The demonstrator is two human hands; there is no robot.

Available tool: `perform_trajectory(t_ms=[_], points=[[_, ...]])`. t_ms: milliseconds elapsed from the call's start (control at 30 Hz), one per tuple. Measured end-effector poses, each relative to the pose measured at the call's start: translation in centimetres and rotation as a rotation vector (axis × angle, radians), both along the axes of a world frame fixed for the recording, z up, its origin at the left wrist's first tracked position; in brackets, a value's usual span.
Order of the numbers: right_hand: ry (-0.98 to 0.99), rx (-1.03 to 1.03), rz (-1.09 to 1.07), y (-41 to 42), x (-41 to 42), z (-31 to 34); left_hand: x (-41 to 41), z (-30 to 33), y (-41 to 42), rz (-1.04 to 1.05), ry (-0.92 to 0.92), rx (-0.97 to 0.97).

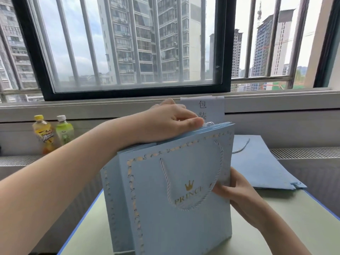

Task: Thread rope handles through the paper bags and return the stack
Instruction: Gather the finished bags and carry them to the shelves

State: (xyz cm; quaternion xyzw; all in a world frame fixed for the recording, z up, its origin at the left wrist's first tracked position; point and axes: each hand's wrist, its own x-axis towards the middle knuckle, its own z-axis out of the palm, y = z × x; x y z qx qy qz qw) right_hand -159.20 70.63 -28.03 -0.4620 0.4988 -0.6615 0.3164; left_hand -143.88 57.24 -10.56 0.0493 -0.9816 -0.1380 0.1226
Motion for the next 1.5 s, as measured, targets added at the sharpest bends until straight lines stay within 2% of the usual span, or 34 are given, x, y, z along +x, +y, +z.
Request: perform_trajectory(t_ms=[33, 100, 233, 300, 367, 467, 500, 567, 700, 867, 933, 1067, 1133, 1167, 1233, 1267, 1367, 1500], points=[[-0.021, -0.012, -0.011, 0.0, 0.0, -0.1, 0.2, 0.1, -0.7, -0.001, 0.063, -0.016], [-0.076, -0.035, -0.026, 0.1, 0.0, -0.3, 1.4, 0.2, -3.2, 0.058, 0.218, 0.111], [-0.179, -0.004, -0.026, -0.1, -0.5, -0.9, 5.1, -3.5, -10.8, 0.498, 0.571, 0.579], [-0.198, 0.046, -0.021, -0.4, -0.7, -1.2, 6.9, -8.1, -12.9, 0.705, 0.511, 0.865], [-0.209, 0.102, -0.031, -1.0, -0.4, -1.6, 7.9, -13.5, -13.3, 0.781, 0.351, 1.107], [-0.212, 0.173, -0.074, -1.8, 0.4, -2.4, 7.7, -18.4, -11.6, 0.791, 0.314, 1.266], [-0.196, 0.2, -0.088, -2.0, 0.8, -2.8, 7.4, -19.2, -11.2, 0.789, 0.343, 1.258], [-0.185, 0.224, -0.125, -2.5, 1.5, -3.3, 6.5, -19.3, -10.8, 0.788, 0.36, 1.118], [-0.19, 0.23, -0.245, -3.4, 2.6, -4.7, 6.1, -19.5, -12.4, 0.836, 0.203, 0.606], [-0.18, 0.273, -0.474, -5.9, 4.2, -6.7, 6.4, -20.0, -13.1, 0.829, 0.073, 0.716], [-0.128, 0.312, -0.562, -7.5, 5.3, -6.7, 6.3, -19.8, -13.2, 0.843, 0.071, 0.72], [-0.017, 0.392, -0.642, -9.9, 6.8, -6.2, 6.5, -19.5, -13.0, 0.745, -0.021, 0.812], [-0.028, 0.447, -0.742, -10.0, 6.2, -6.0, 5.9, -20.2, -13.2, 0.772, -0.044, 0.738], [-0.084, 0.453, -0.78, -9.8, 5.7, -5.9, 5.7, -20.7, -13.3, 0.814, -0.079, 0.624], [-0.25, 0.426, -0.754, -9.5, 4.7, -6.0, 5.1, -21.9, -13.4, 0.91, -0.196, 0.368], [-0.337, 0.404, -0.691, -9.2, 4.4, -5.9, 4.8, -22.4, -13.2, 0.936, -0.223, 0.317], [-0.505, 0.391, -0.457, -8.5, 4.0, -5.2, 4.0, -22.6, -11.9, 0.952, -0.213, 0.285], [-0.424, 0.4, -0.293, -7.4, 4.2, -4.1, 4.2, -22.1, -12.1, 0.944, -0.138, 0.347]])
